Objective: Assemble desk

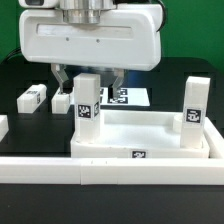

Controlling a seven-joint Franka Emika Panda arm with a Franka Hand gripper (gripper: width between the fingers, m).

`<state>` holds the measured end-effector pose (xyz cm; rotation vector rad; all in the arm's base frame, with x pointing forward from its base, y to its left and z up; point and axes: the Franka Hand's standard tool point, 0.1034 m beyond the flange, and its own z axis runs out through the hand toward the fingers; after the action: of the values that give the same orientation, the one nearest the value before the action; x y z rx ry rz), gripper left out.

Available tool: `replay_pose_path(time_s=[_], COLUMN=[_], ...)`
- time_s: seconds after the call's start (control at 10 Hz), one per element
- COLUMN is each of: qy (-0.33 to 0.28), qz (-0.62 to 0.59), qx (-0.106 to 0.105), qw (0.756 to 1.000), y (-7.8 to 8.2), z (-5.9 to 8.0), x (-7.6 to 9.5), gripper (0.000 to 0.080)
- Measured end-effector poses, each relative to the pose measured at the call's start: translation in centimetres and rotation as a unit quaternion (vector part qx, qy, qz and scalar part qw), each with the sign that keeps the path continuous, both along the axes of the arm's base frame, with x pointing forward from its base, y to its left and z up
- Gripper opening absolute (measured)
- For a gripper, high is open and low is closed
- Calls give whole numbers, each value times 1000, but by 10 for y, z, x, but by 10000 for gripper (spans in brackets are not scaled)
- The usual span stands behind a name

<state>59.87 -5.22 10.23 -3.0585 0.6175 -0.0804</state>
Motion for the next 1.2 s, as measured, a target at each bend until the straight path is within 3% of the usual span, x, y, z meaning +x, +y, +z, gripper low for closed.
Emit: replay_pose_path(time_s=[0.3, 0.5, 0.7, 1.2], qy=[-3, 0, 2, 2], qz=[-69, -149, -183, -176], qx=[16, 30, 33, 33], qw=[998, 988, 982, 984], y=[11, 36, 65, 65], z=[23, 36, 33, 33], x=[-14, -26, -32, -32], gripper=[649, 649, 649, 649])
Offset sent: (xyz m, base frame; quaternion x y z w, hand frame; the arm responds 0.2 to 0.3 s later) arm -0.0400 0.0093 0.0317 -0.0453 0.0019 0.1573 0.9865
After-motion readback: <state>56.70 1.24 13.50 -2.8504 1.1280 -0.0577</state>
